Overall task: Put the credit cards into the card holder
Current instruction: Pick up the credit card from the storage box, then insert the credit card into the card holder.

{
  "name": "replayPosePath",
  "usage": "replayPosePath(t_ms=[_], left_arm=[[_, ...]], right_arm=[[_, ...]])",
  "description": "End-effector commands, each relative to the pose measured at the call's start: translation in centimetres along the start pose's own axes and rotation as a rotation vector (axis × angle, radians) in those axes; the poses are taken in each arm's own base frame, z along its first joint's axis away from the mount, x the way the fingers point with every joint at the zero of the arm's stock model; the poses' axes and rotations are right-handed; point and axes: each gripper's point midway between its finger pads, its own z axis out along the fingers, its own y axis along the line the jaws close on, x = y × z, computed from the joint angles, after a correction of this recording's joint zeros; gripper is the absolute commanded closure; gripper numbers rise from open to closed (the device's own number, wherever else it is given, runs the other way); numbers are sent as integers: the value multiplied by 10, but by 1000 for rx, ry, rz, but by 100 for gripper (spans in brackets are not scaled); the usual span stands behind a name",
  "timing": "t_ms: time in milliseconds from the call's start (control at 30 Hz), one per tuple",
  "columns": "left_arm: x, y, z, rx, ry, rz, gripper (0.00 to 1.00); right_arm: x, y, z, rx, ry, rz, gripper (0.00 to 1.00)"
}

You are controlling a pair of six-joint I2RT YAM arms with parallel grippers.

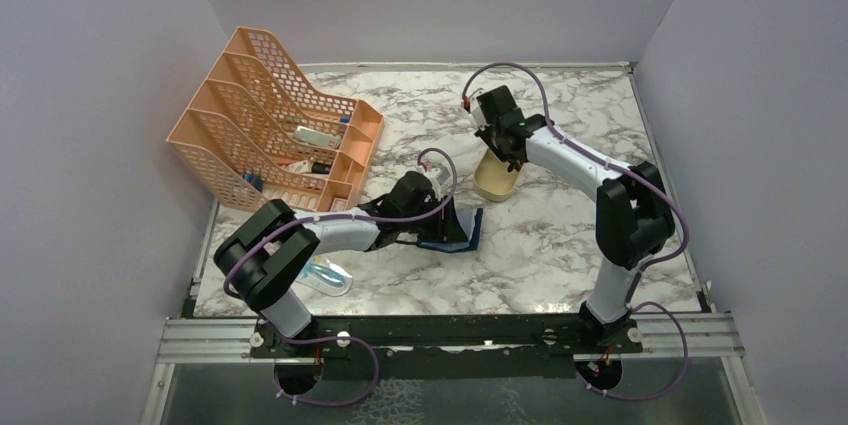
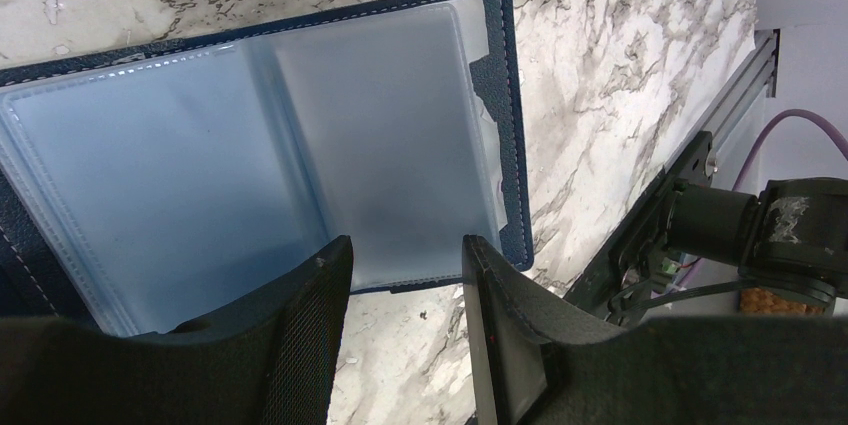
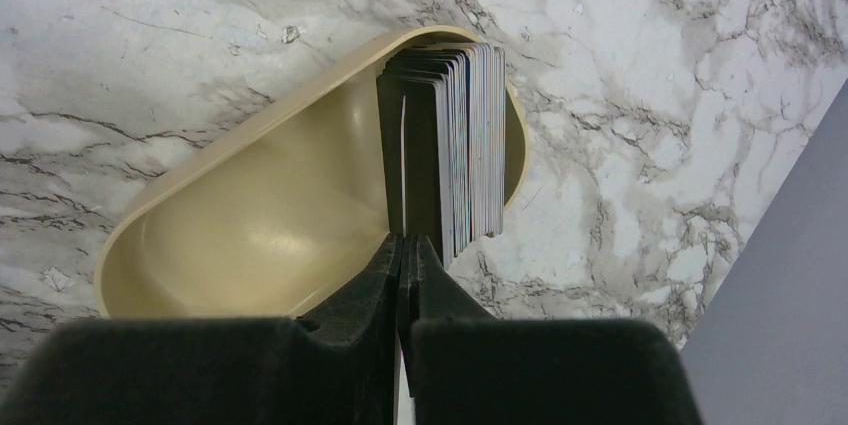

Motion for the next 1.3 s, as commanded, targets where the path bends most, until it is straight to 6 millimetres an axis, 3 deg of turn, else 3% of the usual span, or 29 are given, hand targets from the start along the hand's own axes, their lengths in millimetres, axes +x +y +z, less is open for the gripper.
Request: replayPosePath(t_ms=[0,233,367,633,833,1000,1267], left_arm=[[-9,-16,5,56,-10,18,53],[-14,-20,13,70,-8,16,60],[-14,-20,17,76,-4,7,66],[-12,-17,18,68,-6,0,68],[-8,-12,16,52,-7,-8,68],[-8,-12,15,52,-5,-8,67],[-6,-13,9,53,-11,-16,67]], right_arm=[[-13,-6,-17,-1,-27,68,99],[-12,-3,-50,-47,-8,259,99],[-9,10,-71,-109,-31,382,99],[-19,58,-123,-424,-188,660,99],[-18,86,-147,-586,-248,837,99],[0,106,-140,-611,-198,929,99],[35,125,-110,-563,-98,979,99]])
